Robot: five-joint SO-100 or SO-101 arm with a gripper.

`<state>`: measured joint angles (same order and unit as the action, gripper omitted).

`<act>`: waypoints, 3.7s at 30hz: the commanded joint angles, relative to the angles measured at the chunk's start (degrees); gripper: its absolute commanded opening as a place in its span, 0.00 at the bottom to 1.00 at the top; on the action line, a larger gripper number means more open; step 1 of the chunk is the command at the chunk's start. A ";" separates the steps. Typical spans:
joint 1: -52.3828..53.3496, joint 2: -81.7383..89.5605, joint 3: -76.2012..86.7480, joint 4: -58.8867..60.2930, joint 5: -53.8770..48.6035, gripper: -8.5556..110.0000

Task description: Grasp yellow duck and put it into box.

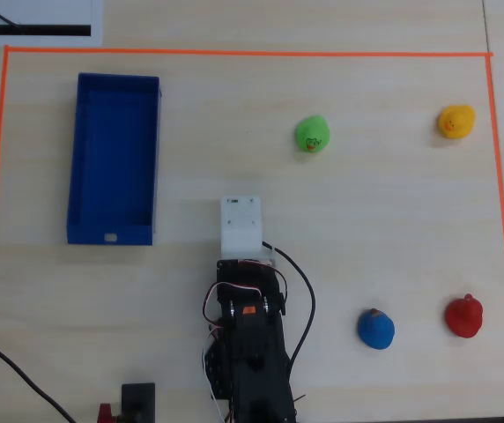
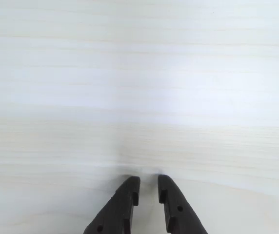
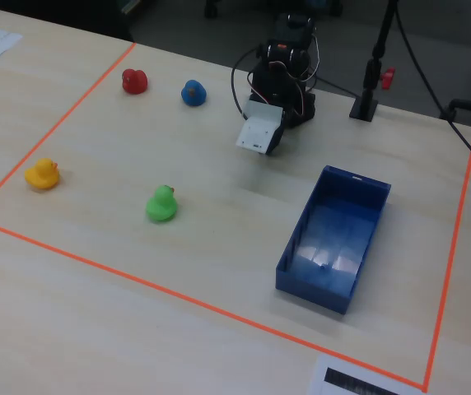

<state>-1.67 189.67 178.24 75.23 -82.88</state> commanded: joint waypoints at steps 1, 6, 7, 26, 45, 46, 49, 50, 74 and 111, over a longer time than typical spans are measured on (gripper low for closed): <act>-0.18 0.09 0.00 0.88 -0.09 0.07; -0.18 0.09 0.00 0.88 -0.18 0.07; -0.18 0.09 0.00 0.88 -0.18 0.07; 2.64 -0.35 0.00 -13.54 1.41 0.07; 13.80 -50.98 -43.77 -31.20 8.44 0.07; 14.77 -54.58 -47.55 -32.78 9.67 0.07; 17.84 -62.49 -55.20 -39.11 11.60 0.07; 18.90 -64.16 -55.90 -42.19 11.95 0.07; 39.38 -86.84 -46.93 -96.24 12.22 0.07; 49.83 -119.62 -71.37 -105.64 10.81 0.35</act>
<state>47.46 71.89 112.68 -27.33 -71.89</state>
